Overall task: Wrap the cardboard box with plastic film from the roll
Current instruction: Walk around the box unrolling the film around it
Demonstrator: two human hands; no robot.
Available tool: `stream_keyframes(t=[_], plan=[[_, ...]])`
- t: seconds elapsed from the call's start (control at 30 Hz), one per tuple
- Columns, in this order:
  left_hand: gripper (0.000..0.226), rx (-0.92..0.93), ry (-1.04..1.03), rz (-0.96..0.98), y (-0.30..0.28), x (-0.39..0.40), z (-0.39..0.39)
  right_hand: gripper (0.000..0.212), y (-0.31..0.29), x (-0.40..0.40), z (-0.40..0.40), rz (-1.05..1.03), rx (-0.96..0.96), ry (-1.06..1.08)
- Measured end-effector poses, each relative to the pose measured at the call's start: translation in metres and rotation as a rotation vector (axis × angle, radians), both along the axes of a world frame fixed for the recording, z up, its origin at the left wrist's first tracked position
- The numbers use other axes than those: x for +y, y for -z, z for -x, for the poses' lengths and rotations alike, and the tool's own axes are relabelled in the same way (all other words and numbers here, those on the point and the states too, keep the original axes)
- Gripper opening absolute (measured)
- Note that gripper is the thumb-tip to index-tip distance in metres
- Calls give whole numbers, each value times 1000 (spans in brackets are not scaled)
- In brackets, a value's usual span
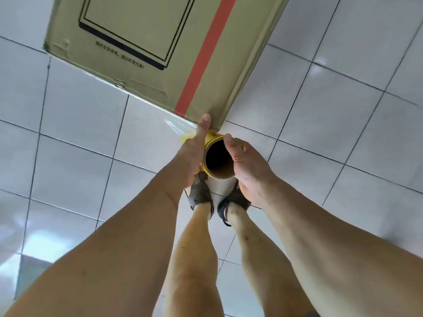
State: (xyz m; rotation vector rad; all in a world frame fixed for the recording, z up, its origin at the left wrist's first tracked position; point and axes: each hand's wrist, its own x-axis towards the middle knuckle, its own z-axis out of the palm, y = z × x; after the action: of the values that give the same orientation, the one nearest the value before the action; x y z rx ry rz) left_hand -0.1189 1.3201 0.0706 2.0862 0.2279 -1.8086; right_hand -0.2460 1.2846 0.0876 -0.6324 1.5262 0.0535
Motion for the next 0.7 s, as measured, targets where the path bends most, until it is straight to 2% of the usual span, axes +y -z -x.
stream_keyframes(t=[0.07, 0.27, 0.3, 0.43, 0.57, 0.6, 0.67, 0.7], plan=[[135, 33, 15, -4, 2, 3, -4, 57, -6, -4, 2, 15, 19, -50], [177, 45, 70, -16, 18, 6, -3, 67, -14, -6, -1, 53, 66, -104], [173, 35, 71, -5, 16, 5, -2, 68, -14, -5, -2, 51, 74, -101], [133, 103, -37, 35, 5, 3, 1, 69, -17, -7, -2, 58, 106, -90], [119, 173, -72, 51, 2, 5, 5, 66, -19, -18, -1, 65, 111, -146], [127, 161, -61, 47, 4, 3, 8, 66, -18, -20, 1, 70, 109, -160], [162, 106, -25, 45, 15, 2, 13, 68, -15, -21, 6, 74, 115, -165], [172, 72, -15, 39, 20, 2, 14, 70, -13, -21, 7, 74, 122, -167]])
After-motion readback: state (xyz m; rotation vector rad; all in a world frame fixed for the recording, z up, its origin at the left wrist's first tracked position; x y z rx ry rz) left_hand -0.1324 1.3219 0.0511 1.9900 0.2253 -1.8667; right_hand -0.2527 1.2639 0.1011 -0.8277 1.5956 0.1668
